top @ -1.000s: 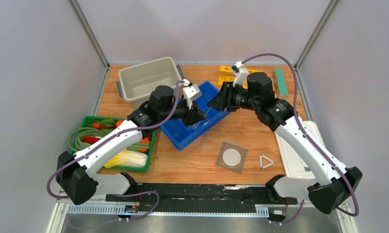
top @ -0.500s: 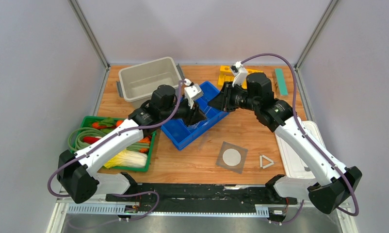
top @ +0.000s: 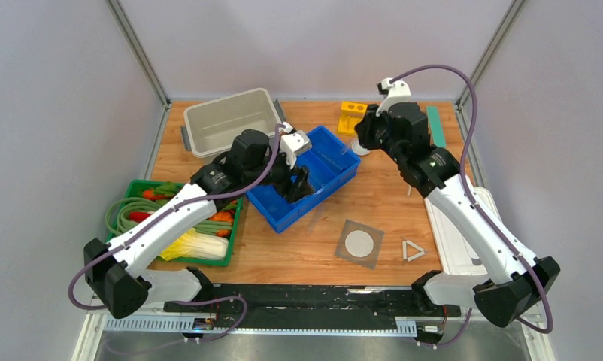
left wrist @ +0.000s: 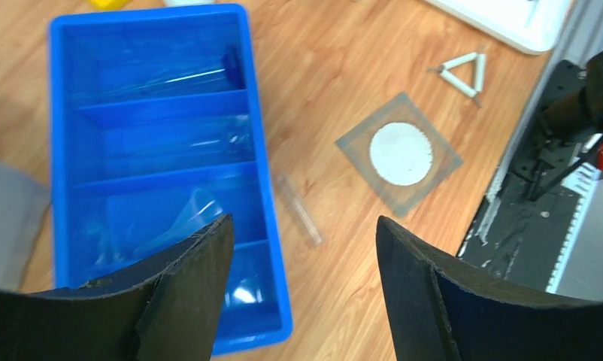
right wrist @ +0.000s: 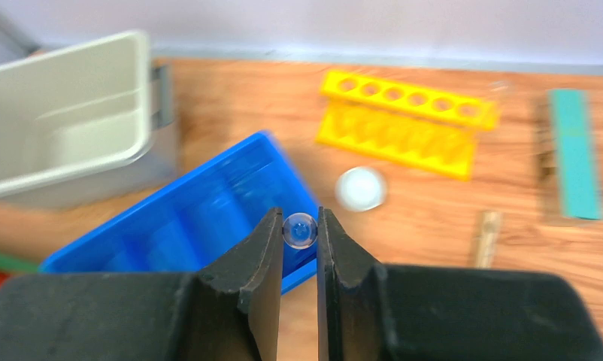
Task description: Organize the chemistry lab equipment
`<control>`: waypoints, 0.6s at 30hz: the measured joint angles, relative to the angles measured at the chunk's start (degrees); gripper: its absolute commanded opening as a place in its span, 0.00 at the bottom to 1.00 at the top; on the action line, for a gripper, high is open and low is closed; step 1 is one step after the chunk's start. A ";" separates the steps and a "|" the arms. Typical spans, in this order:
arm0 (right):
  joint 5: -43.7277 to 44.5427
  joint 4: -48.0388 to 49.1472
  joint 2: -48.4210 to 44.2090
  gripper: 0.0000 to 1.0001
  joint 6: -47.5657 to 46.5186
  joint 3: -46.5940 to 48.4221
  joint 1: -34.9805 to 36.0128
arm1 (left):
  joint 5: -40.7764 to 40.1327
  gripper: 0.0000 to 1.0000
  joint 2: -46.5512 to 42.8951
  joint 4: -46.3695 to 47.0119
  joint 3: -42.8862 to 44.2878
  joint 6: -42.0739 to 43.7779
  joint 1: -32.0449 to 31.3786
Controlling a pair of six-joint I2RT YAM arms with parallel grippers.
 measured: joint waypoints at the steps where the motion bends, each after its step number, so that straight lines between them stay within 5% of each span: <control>1: 1.84 0.81 0.96 0.20 -0.94 0.66 -1.07 | -0.94 0.77 -1.22 -1.14 0.00 0.37 0.00; 12: 9.62 10.69 14.71 0.20 -7.32 2.97 -15.34 | -21.29 0.77 -22.43 -1.29 -10.95 1.70 0.00; 18: 8.41 15.32 19.80 0.20 -8.11 4.46 -18.51 | -28.65 0.77 -24.39 -1.33 -13.77 1.73 0.00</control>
